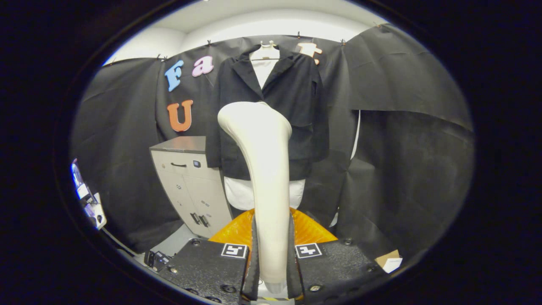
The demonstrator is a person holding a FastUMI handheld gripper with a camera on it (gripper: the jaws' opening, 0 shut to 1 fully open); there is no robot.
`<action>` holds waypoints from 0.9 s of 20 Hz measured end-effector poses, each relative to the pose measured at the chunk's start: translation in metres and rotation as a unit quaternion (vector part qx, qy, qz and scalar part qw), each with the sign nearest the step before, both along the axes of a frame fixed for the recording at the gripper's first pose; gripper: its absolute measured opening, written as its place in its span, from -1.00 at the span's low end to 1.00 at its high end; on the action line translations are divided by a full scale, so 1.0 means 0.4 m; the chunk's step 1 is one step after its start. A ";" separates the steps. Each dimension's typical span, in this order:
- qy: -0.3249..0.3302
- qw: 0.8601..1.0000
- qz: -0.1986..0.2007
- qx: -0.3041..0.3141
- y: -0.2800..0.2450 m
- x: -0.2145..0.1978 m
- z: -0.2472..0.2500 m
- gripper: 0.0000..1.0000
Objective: Iron the clothes twice with a garment steamer, once on the left side and once on the right side.
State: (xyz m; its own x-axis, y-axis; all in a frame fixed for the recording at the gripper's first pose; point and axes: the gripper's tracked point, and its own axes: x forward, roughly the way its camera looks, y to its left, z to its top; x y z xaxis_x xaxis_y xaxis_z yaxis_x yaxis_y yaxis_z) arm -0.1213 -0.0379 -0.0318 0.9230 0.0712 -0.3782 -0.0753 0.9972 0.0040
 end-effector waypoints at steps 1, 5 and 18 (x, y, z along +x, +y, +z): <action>-0.003 1.000 0.006 0.001 -0.001 -0.017 0.003 -0.43; -0.012 1.000 0.027 0.007 0.001 -0.080 0.013 -0.43; 0.020 1.000 -0.015 0.004 0.031 -0.225 -0.081 -0.43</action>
